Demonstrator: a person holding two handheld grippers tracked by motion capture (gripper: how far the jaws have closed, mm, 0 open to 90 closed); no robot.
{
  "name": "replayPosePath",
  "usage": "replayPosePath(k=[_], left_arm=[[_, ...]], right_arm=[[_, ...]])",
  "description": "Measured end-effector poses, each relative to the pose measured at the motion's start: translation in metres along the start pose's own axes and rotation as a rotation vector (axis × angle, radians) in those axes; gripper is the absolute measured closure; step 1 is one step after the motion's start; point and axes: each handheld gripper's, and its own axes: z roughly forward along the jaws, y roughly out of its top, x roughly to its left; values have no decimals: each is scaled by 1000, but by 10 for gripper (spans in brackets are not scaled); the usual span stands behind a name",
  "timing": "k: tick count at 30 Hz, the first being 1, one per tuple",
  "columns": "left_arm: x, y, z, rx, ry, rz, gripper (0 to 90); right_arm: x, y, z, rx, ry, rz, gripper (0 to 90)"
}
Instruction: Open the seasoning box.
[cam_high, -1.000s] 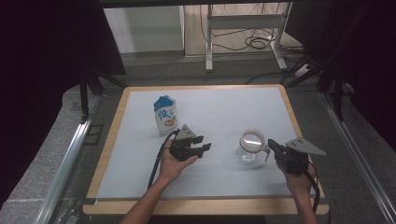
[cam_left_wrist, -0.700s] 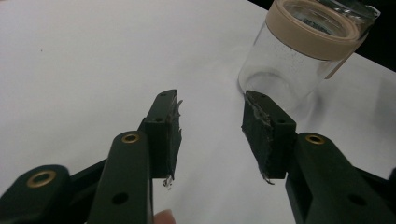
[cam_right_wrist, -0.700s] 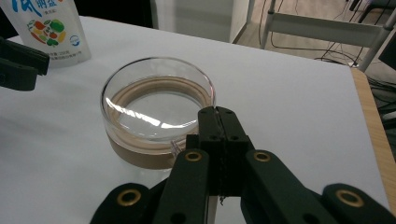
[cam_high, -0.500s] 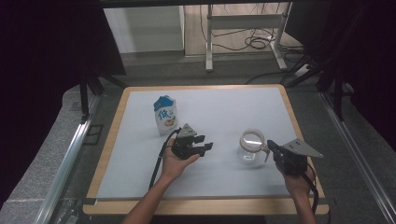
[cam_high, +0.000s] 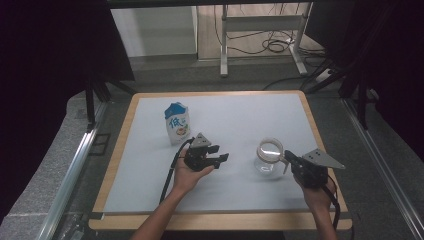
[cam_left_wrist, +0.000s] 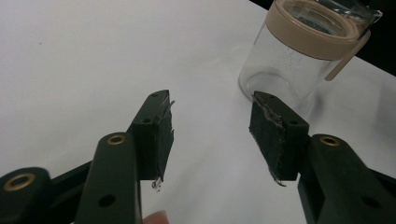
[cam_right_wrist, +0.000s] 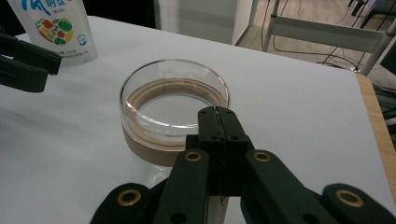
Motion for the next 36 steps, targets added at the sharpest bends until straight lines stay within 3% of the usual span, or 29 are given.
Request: replayPosePath(k=[18, 25, 36], left_arm=[[-3, 5, 1, -1, 5, 11, 503], [-4, 6, 4, 3, 3, 13, 511], [-17, 18, 25, 9, -29, 31, 558]], right_arm=[[-7, -11, -2, -67, 33, 86, 900], [-7, -13, -3, -76, 37, 89, 900], [-7, -18, -3, -105, 36, 100, 900]])
